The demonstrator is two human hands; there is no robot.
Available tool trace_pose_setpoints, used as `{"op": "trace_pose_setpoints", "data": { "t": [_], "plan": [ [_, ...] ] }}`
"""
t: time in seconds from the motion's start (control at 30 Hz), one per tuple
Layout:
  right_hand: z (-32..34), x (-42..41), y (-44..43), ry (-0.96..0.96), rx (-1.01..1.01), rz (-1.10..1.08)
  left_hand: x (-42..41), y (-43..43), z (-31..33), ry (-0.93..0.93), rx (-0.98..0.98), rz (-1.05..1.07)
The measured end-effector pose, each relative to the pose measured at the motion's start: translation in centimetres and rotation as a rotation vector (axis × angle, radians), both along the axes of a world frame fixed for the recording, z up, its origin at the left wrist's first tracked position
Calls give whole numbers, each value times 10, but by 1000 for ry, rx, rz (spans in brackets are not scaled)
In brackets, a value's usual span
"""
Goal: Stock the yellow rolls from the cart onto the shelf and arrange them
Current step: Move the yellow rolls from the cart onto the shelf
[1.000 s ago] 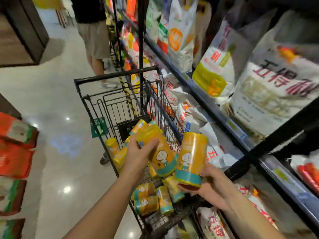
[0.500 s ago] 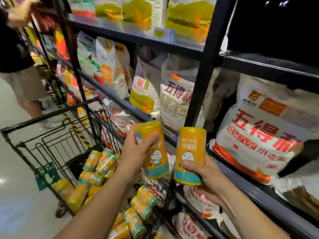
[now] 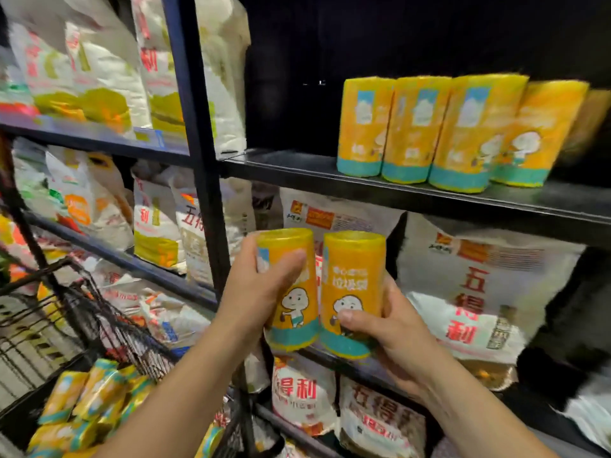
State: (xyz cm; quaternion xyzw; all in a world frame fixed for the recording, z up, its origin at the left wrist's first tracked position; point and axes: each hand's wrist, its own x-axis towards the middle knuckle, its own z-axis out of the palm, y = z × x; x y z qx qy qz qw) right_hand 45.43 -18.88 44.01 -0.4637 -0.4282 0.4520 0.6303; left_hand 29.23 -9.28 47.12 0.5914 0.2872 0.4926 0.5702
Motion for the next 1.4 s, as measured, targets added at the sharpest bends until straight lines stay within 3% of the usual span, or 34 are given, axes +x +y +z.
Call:
{"op": "trace_pose_setpoints", "data": {
  "t": [0.5, 0.73, 1.07, 1.4],
  "plan": [
    [72, 128, -169, -196, 171, -206, 146, -130, 88, -2, 269, -280],
    [115, 156, -212, -276, 225, -286, 181, -151, 143, 86, 461, -246],
    [165, 183, -212, -438, 213, -507, 213, -124, 203, 306, 709, -95],
    [202, 246, -160, -520, 45, -716, 228, -79, 231, 506, 997, -44]
  ]
}}
